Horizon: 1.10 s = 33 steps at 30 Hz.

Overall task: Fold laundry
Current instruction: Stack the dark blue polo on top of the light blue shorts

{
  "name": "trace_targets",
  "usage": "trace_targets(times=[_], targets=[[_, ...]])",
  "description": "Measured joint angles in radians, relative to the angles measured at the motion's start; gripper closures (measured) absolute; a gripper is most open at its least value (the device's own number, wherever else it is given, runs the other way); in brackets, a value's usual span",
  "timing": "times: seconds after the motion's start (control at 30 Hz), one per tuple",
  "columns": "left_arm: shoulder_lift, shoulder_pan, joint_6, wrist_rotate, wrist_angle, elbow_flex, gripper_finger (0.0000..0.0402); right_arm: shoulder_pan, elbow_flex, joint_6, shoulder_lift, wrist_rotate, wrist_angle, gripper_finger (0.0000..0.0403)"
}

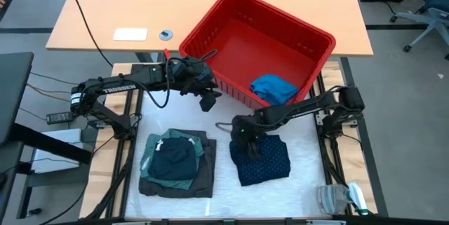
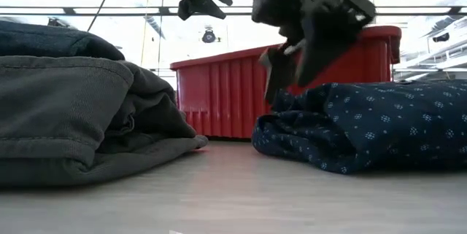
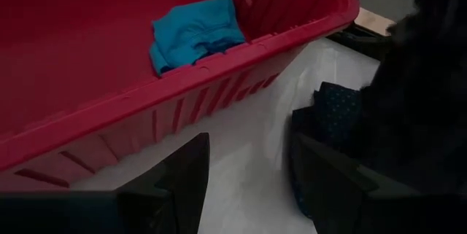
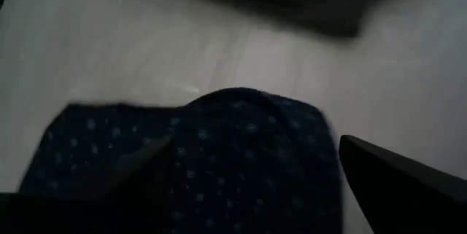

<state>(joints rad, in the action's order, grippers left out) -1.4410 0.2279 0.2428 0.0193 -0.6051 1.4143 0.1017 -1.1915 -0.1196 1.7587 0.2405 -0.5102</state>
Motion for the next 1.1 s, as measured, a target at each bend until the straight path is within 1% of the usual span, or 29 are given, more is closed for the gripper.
trace_targets(times=[0.07, 0.2, 0.27, 0.33, 0.4, 0.47, 0.53, 0.6, 0.73, 0.77, 0.9, 1.03, 1.1], targets=[[0.000, 0.000, 0.000, 0.000, -0.001, 0.000, 0.0200, 0.003, 0.000, -0.072, 0.049, 0.040, 0.005, 0.0030], [0.000, 0.000, 0.000, 0.000, -0.022, 0.000, 0.0200, 0.005, 0.001, -0.130, 0.150, 0.040, 0.011, 0.0025], [0.000, 0.000, 0.000, 0.000, -0.039, 0.000, 0.0200, 0.005, -0.004, -0.137, 0.183, 0.015, 0.026, 0.0020], [-0.001, 0.001, 0.000, 0.000, -0.045, 0.000, 0.0200, 0.008, -0.007, -0.119, 0.219, -0.053, 0.028, 0.0018], [-0.011, 0.005, 0.002, 0.000, -0.048, 0.000, 0.0200, 0.009, -0.012, -0.114, 0.241, -0.063, 0.021, 0.0028], [-0.023, 0.011, 0.004, 0.000, -0.070, -0.001, 0.0200, 0.008, -0.015, -0.104, 0.259, -0.068, 0.018, 0.0058], [-0.033, 0.012, 0.014, 0.000, -0.069, -0.001, 0.0200, 0.008, -0.015, -0.091, 0.260, -0.075, 0.012, 0.0110], [-0.045, 0.012, 0.019, 0.000, -0.086, -0.001, 0.0200, 0.009, -0.015, -0.086, 0.260, -0.065, 0.008, 0.0180], [-0.056, 0.011, 0.031, 0.000, -0.091, -0.001, 0.0200, 0.001, -0.015, -0.053, 0.259, -0.018, 0.009, 0.0350], [-0.059, 0.011, 0.032, 0.000, -0.079, -0.001, 0.0200, -0.005, -0.015, -0.039, 0.256, -0.008, 0.009, 0.0360], [-0.063, 0.017, 0.035, 0.000, -0.074, -0.001, 0.0200, -0.031, -0.027, 0.061, 0.219, -0.012, -0.020, 0.0360], [-0.062, 0.027, 0.034, 0.000, -0.049, 0.000, 0.0200, -0.081, -0.072, 0.114, 0.121, -0.059, -0.113, 0.0360], [-0.063, 0.035, 0.033, 0.000, -0.039, -0.001, 0.0200, -0.114, -0.120, 0.121, 0.051, -0.051, -0.147, 0.0360]])
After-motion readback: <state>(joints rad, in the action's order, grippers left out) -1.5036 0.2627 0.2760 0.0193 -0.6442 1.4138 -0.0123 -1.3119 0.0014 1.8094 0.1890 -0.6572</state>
